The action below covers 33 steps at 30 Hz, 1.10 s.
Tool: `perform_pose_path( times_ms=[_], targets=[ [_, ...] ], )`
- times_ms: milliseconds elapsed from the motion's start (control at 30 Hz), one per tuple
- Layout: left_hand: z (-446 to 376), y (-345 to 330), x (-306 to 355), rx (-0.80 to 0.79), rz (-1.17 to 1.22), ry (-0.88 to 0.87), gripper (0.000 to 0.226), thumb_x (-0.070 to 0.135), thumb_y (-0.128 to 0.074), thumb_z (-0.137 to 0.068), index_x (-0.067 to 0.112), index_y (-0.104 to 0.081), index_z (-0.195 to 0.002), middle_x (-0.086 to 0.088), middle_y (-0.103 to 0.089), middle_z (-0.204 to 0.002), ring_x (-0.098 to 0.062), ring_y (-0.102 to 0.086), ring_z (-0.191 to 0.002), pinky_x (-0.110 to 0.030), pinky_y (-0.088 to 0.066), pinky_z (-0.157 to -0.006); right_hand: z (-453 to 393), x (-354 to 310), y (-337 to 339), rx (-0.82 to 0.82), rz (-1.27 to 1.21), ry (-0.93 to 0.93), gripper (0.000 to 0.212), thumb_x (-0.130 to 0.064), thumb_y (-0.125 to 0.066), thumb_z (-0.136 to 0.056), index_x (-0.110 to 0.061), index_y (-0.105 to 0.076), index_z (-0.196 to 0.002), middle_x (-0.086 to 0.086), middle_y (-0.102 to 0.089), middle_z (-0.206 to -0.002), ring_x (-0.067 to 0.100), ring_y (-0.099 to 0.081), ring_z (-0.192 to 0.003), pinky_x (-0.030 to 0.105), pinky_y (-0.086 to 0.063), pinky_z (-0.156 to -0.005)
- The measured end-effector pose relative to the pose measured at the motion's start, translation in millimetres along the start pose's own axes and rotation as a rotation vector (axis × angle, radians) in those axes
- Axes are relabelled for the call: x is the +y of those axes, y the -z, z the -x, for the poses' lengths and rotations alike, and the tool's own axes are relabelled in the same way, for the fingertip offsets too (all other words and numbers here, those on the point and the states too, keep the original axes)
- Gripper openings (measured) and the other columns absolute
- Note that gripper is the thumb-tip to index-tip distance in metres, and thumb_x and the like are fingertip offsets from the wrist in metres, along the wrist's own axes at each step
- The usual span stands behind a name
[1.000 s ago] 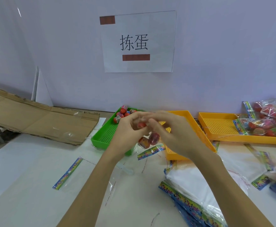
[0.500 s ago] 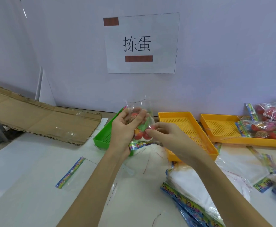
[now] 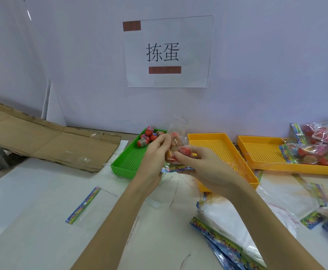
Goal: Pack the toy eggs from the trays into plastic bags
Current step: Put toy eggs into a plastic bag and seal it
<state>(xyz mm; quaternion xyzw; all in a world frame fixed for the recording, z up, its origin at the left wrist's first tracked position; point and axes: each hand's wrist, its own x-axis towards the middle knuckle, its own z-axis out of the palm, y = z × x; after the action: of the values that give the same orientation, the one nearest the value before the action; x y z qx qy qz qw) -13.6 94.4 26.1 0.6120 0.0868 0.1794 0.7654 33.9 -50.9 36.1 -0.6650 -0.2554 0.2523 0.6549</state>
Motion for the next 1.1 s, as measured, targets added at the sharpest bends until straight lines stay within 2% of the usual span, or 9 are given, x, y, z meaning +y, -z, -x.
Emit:
perform_pose_path(
  times_ms=[67,167,333,467,567,633,767,967,1100],
  targets=[
    [-1,0,-1,0.032,-0.032,-0.034,0.03,0.028,-0.049,-0.11,0.01,-0.071,-0.121,-0.012,-0.078,-0.108,-0.025,-0.074,-0.095,-0.035,-0.062,-0.076,0,-1,4,-0.048,-0.042,-0.007,0.025,-0.025,-0.061,-0.103,-0.009,-0.073,-0.118,0.006,-0.078,-0.111,0.017,-0.073,-0.107,0.032,-0.06,-0.09],
    [-2,2,-3,0.058,-0.048,-0.116,0.026,0.025,-0.058,-0.104,0.011,-0.071,-0.121,-0.015,-0.076,-0.114,-0.032,-0.072,-0.106,-0.049,-0.06,-0.094,-1,-1,4,-0.007,-0.04,0.006,0.023,-0.02,-0.058,-0.105,-0.007,-0.074,-0.116,0.009,-0.078,-0.11,0.02,-0.074,-0.107,0.033,-0.061,-0.089],
    [-2,0,-7,-0.008,-0.079,-0.086,0.03,0.025,-0.058,-0.105,0.017,-0.065,-0.133,-0.006,-0.074,-0.125,-0.025,-0.069,-0.12,-0.049,-0.055,-0.104,-2,-1,-4,0.107,0.042,-0.025,0.022,-0.013,-0.053,-0.107,-0.012,-0.074,-0.1,0.012,-0.077,-0.105,0.019,-0.075,-0.093,0.024,-0.06,-0.072],
    [-3,7,-1,-0.057,-0.096,-0.085,0.038,0.04,-0.063,-0.099,0.014,-0.069,-0.126,-0.008,-0.076,-0.114,-0.02,-0.074,-0.104,-0.036,-0.062,-0.087,-3,-4,-3,0.149,0.061,-0.078,0.019,-0.015,-0.054,-0.106,-0.015,-0.073,-0.099,0.01,-0.076,-0.102,0.018,-0.073,-0.088,0.023,-0.057,-0.065],
    [-3,15,5,0.06,-0.038,-0.091,0.044,0.043,-0.079,-0.081,0.01,-0.076,-0.111,-0.016,-0.074,-0.093,-0.025,-0.069,-0.081,-0.04,-0.061,-0.076,-1,-6,-6,0.037,-0.029,-0.111,0.026,-0.02,-0.051,-0.108,-0.01,-0.074,-0.107,0.007,-0.078,-0.098,0.017,-0.075,-0.089,0.025,-0.059,-0.067],
    [-8,24,8,0.196,-0.003,-0.096,0.041,0.04,-0.084,-0.079,0.01,-0.075,-0.105,-0.008,-0.073,-0.082,-0.016,-0.068,-0.069,-0.032,-0.06,-0.065,-2,-5,-9,0.04,-0.013,-0.084,0.029,-0.026,-0.048,-0.11,-0.012,-0.074,-0.109,0.005,-0.079,-0.098,0.019,-0.076,-0.092,0.027,-0.062,-0.07],
    [-20,50,10,0.426,0.059,-0.174,0.025,0.025,-0.084,-0.087,0.017,-0.069,-0.105,0.008,-0.074,-0.081,-0.011,-0.069,-0.07,-0.023,-0.055,-0.057,-12,10,-12,0.303,0.365,0.078,0.028,-0.008,-0.044,-0.108,-0.009,-0.068,-0.122,0.008,-0.073,-0.107,0.019,-0.072,-0.095,0.031,-0.063,-0.079],
    [-20,60,9,0.466,-0.005,-0.225,0.046,0.024,-0.092,-0.079,0.023,-0.065,-0.115,0.02,-0.073,-0.071,0.001,-0.068,-0.061,-0.014,-0.05,-0.051,-59,3,-25,0.316,0.934,0.189,0.039,0.005,-0.045,-0.1,-0.007,-0.069,-0.128,0.01,-0.07,-0.127,0.028,-0.063,-0.117,0.032,-0.051,-0.096],
    [-19,61,8,0.437,0.008,-0.195,0.046,0.02,-0.095,-0.074,0.025,-0.066,-0.11,0.016,-0.077,-0.078,-0.001,-0.074,-0.071,-0.017,-0.055,-0.055,-108,-3,-31,0.231,1.157,0.097,0.033,0.002,-0.049,-0.096,-0.008,-0.068,-0.121,0.018,-0.069,-0.116,0.037,-0.063,-0.102,0.036,-0.047,-0.074]
  ],
)
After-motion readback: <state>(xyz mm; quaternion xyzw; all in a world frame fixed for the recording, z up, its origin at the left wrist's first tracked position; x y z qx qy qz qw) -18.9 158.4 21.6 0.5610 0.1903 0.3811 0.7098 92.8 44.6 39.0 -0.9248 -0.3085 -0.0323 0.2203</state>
